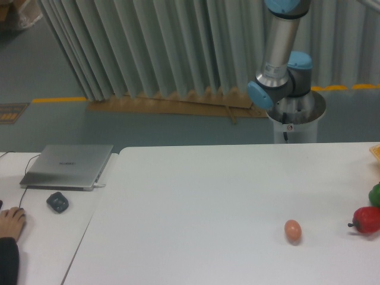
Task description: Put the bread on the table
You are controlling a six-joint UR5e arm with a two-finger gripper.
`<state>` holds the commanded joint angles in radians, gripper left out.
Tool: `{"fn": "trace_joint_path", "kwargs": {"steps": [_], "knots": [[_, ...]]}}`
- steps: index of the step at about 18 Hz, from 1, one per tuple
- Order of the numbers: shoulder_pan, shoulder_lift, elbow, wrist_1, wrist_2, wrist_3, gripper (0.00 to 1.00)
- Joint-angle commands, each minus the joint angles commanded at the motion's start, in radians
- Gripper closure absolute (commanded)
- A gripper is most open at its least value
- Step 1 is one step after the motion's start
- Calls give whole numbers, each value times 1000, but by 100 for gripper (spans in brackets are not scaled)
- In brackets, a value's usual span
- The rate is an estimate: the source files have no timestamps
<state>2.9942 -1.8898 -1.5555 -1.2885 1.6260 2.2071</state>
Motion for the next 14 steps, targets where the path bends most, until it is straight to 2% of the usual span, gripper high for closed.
{"fn": "trace_joint_path", "kwargs": {"steps": [1,4,9,14], "knots": [[6,-5,2,2,2,29,0],[46,-38,2,72,3,112,0],[89,-54,21,74,2,155,0],[88,-72,12,75,5,149,0]]}}
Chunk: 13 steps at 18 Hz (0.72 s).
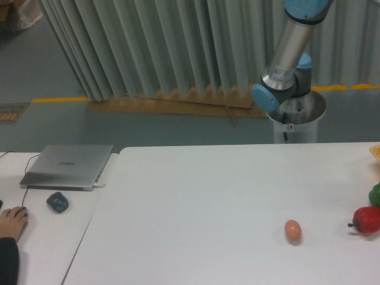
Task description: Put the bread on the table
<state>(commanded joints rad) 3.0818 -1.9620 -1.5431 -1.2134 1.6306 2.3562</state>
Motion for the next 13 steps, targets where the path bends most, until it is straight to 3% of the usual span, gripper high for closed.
{"fn": "trace_joint_path", "kwargs": {"steps": [11,12,13], "knots": [[-11,-54,-11,-2,3,-28,0],[-12,-52,-12,-2,3,-28,5],[-12,-52,-12,-3,5,-28,30]]}}
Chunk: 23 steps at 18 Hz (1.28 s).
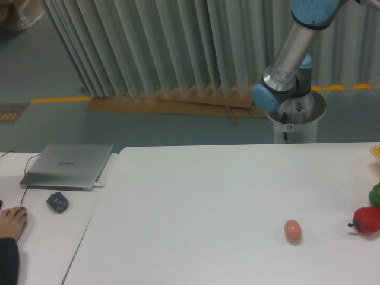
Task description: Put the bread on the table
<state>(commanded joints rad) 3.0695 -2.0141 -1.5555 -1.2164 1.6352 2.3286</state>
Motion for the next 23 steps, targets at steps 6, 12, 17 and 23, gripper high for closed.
{"fn": "trace_joint_path", "kwargs": {"steps": [6,12,17,23], "knots": [[0,8,8,-11,38,2,60],[-11,31,14,-32,55,-5,61],[-26,74,64,-193,41,-46,60],[-41,136,71,-324,-37,-153,61]]}}
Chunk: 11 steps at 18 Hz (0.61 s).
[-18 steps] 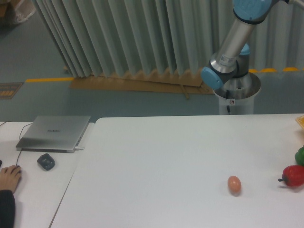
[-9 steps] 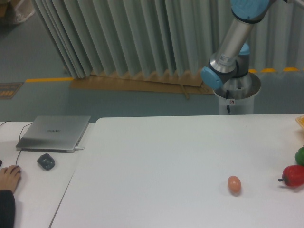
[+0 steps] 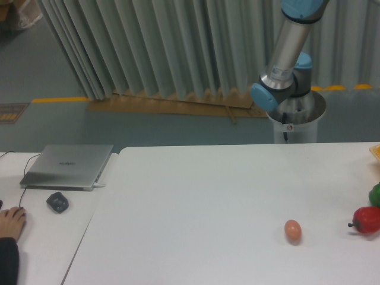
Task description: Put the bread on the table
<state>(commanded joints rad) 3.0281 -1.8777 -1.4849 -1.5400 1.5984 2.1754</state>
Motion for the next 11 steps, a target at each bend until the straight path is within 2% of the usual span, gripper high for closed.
{"fn": "trace_joint_path", "kwargs": {"steps": [2,4,6,10,11], "knots": [[-53,9,0,-9,-8,-134,61],[-75,23,2,-22,-17,-175,61],[-97,41,-3,-51,-95,-248,61],[-213,51,-2,-39,-136,-458,61],[-231,49,-3,-17,-146,-535,61]]}}
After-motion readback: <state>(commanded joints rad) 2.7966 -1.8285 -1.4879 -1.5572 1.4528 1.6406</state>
